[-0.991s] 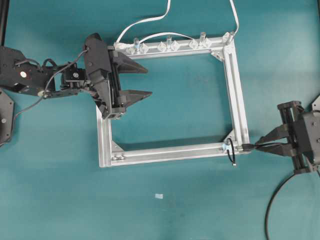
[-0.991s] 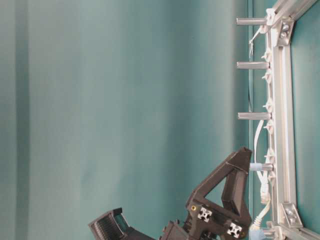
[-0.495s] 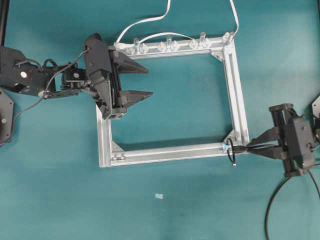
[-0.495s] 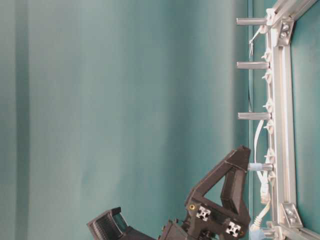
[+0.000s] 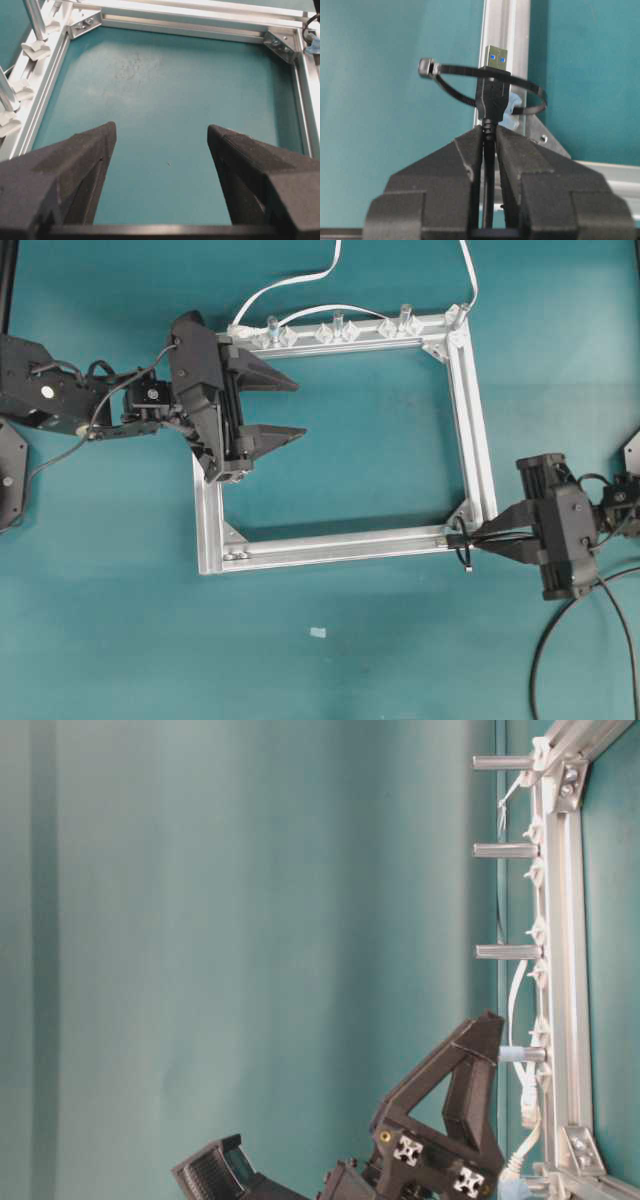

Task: Insert the wire through the string loop located on the right side.
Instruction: 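Push the USB plug leftward through the black zip-tie loop, then move the left gripper to the plug and grasp it beyond the loop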

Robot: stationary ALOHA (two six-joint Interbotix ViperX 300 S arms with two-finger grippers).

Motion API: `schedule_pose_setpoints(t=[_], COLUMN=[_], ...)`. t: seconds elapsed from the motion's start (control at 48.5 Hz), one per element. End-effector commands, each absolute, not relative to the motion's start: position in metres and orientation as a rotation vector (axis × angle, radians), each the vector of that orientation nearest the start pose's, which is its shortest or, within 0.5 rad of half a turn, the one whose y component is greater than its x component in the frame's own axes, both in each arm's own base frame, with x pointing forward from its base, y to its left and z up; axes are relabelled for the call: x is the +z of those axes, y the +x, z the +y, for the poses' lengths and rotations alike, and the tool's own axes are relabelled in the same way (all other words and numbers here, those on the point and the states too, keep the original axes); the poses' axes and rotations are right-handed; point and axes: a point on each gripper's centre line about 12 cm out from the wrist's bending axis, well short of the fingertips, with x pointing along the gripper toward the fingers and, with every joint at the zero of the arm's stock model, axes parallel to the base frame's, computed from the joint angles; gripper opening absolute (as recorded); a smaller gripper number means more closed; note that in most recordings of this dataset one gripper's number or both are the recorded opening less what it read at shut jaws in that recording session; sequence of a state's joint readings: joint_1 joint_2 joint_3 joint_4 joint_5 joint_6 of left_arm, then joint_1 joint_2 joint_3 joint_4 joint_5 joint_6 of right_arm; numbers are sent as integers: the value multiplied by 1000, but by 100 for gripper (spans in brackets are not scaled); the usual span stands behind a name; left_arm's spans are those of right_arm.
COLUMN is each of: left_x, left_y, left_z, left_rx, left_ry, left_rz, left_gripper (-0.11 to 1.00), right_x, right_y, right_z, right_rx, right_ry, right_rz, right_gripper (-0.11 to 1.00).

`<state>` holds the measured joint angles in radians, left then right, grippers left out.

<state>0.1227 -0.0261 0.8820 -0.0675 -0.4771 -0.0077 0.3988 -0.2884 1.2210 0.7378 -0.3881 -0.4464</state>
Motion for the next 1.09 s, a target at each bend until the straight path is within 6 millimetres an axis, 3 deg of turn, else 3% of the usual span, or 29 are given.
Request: schedule_pose_setpoints(t=[0.0, 0.557, 1.073], left_x=[174, 173, 178], left_y=[360, 360, 371], left_z=[45, 37, -31], left_rx=[154, 133, -45], left_ry=[-77, -73, -81], left_rz=[326, 334, 420], left_gripper=[75, 75, 75], right_x=[130, 133, 132], right_y=[243, 247, 246], right_z=[67, 66, 66], right_rx=[50, 44, 44], right_ry=[43, 48, 48], right_rz=[582, 569, 572], right_gripper=[11, 11, 11])
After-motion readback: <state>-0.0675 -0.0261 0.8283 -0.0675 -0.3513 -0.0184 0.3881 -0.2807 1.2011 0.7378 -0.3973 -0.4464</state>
